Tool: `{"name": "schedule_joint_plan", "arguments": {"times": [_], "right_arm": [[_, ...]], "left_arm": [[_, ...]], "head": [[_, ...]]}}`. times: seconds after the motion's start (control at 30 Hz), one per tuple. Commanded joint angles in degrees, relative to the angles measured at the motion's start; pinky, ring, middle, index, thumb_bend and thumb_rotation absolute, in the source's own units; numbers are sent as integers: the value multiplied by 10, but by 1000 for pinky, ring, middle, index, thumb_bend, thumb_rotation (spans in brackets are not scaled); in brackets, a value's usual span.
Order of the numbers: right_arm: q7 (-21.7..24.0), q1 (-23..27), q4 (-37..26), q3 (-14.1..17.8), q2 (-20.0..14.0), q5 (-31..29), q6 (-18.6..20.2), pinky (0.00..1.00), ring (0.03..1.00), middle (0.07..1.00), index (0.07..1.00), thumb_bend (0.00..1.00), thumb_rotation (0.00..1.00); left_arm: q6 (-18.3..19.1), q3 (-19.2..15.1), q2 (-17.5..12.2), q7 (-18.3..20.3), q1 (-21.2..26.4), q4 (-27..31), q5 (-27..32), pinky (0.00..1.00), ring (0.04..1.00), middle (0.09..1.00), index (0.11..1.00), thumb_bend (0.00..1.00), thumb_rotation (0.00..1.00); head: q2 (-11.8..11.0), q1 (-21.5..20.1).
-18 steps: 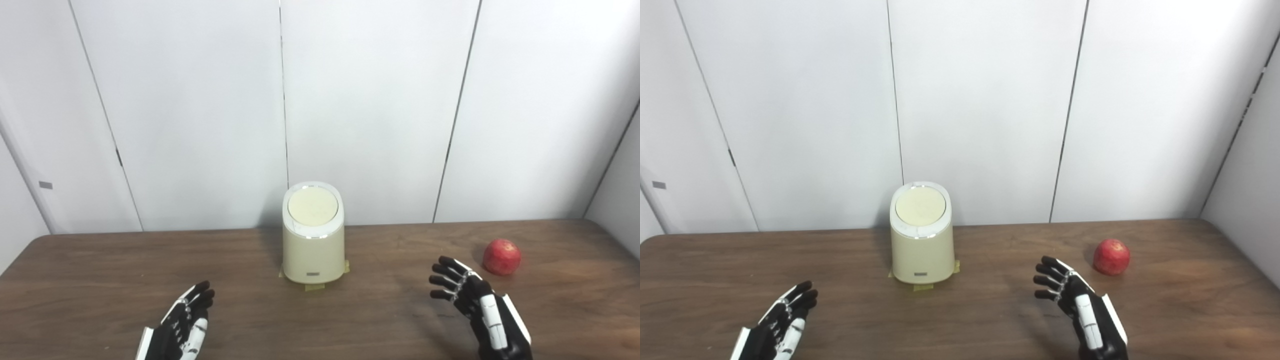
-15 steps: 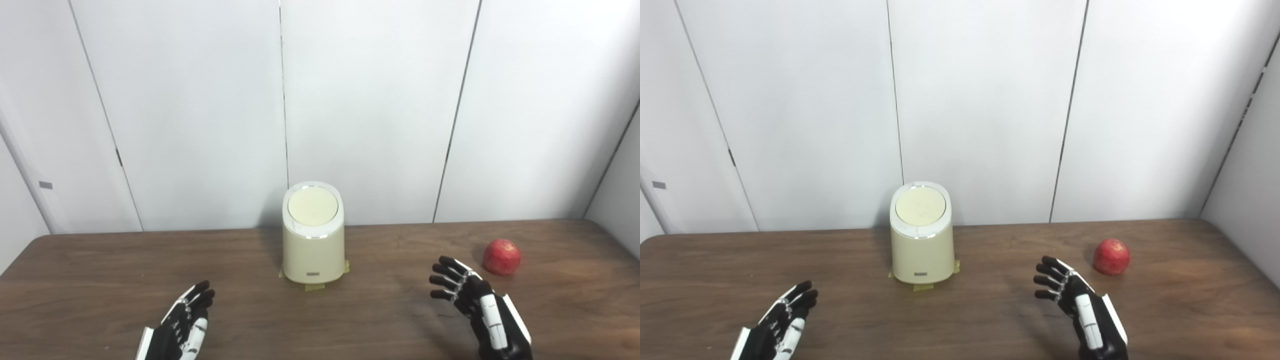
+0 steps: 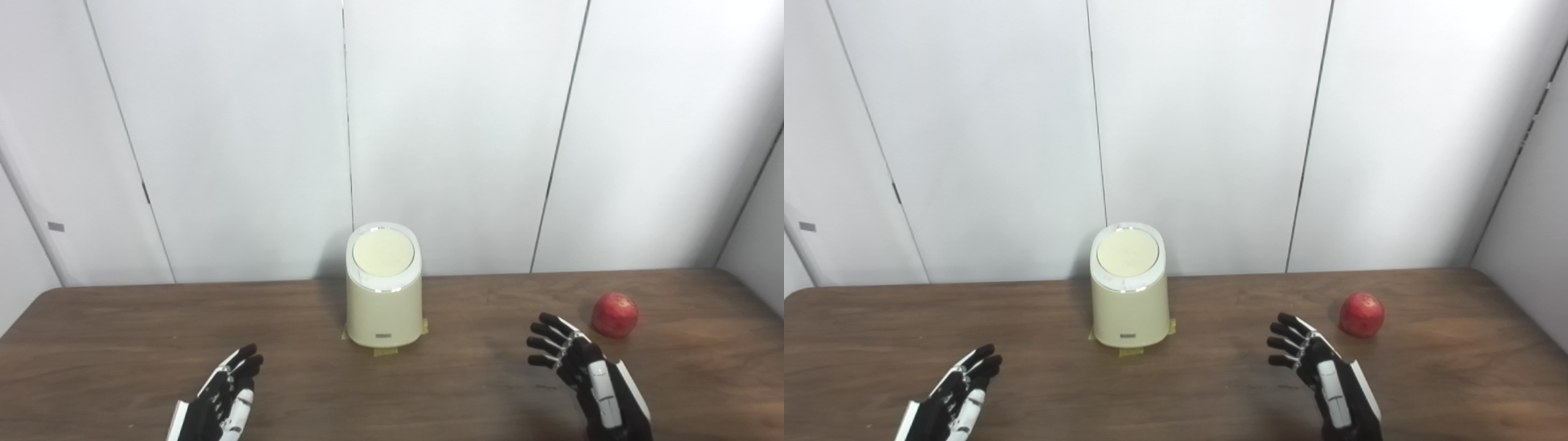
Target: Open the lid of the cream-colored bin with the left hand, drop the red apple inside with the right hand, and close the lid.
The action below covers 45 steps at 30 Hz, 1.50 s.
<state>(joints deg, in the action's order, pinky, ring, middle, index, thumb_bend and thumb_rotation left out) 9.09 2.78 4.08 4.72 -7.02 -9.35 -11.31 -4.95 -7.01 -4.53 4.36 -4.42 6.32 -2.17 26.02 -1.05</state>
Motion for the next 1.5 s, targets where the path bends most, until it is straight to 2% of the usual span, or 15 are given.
{"name": "schedule_joint_plan", "arguments": {"times": [0.0, 0.13, 0.27, 0.43, 0.53, 0.63, 0.67, 0.73, 0.8, 0.9, 0.97, 1.03, 1.1, 1.27, 1.47], "right_arm": [[-1, -55, 53, -9, 21, -4, 4, 681, 767, 798, 811, 539, 965], [1, -56, 51, -11, 20, -4, 2, 675, 772, 804, 817, 528, 970], [2, -56, 59, -12, 21, -3, -6, 678, 776, 810, 823, 530, 969], [4, -56, 67, -11, 22, -6, -15, 676, 779, 812, 822, 525, 956], [3, -58, 68, -9, 22, -5, -19, 675, 777, 811, 823, 520, 956], [2, -60, 70, -8, 21, -3, -23, 671, 774, 807, 821, 515, 970], [2, -60, 69, -8, 21, -4, -23, 674, 775, 808, 822, 517, 968], [3, -61, 70, -8, 21, -5, -25, 674, 774, 806, 821, 519, 960], [4, -62, 69, -9, 19, -4, -26, 676, 777, 810, 825, 520, 965], [6, -64, 68, -9, 18, -7, -26, 680, 782, 813, 829, 509, 972], [7, -64, 68, -8, 17, -7, -27, 685, 781, 812, 831, 504, 975], [7, -64, 70, -8, 17, -7, -30, 688, 782, 813, 833, 507, 975], [7, -64, 70, -7, 16, -8, -30, 689, 780, 811, 831, 510, 971], [11, -66, 65, -6, 14, -8, -29, 692, 780, 815, 837, 512, 980], [3, -67, 55, -8, 16, -4, -18, 701, 779, 812, 849, 515, 995]], "left_arm": [[-5, 4, -7, -5, -41, -19, -3, 908, 852, 834, 862, 186, 521], [-3, 4, -6, -8, -42, -18, -6, 940, 856, 830, 859, 180, 512], [-9, 4, -7, -7, -42, -24, -5, 910, 850, 831, 861, 170, 514], [-16, 2, -6, -6, -43, -28, 2, 930, 857, 835, 866, 154, 461], [-14, 1, -3, -6, -45, -24, 8, 904, 854, 838, 871, 151, 452], [-15, 0, -1, -12, -45, -18, 3, 899, 858, 834, 870, 147, 451], [-16, -1, -1, -13, -44, -15, 3, 896, 860, 833, 869, 145, 422], [-7, -2, -1, -13, -42, 0, 7, 884, 854, 837, 868, 173, 428], [5, -1, -3, -11, -39, 20, 10, 872, 850, 841, 872, 178, 370], [43, 1, -8, -8, -26, 65, 6, 857, 843, 842, 875, 205, 281], [78, 0, -10, -10, -11, 97, -1, 838, 833, 837, 870, 259, 188], [120, 5, -24, -6, 13, 132, -26, 819, 830, 833, 865, 312, 147], [151, 11, -39, 2, 37, 157, -44, 851, 859, 846, 877, 414, 137], [204, 24, -63, 7, 118, 171, -67, 774, 806, 828, 859, 652, 174], [273, 56, -95, 26, 224, 172, -107, 764, 817, 854, 881, 762, 164]], "head": [[0, 0], [-3, -1], [-12, -5], [-19, -8], [-22, -9], [-22, -8], [-23, -7], [-23, -5], [-22, -2], [-22, 0], [-20, 5], [-20, 7], [-17, 12], [-12, 24], [0, 29]]}}
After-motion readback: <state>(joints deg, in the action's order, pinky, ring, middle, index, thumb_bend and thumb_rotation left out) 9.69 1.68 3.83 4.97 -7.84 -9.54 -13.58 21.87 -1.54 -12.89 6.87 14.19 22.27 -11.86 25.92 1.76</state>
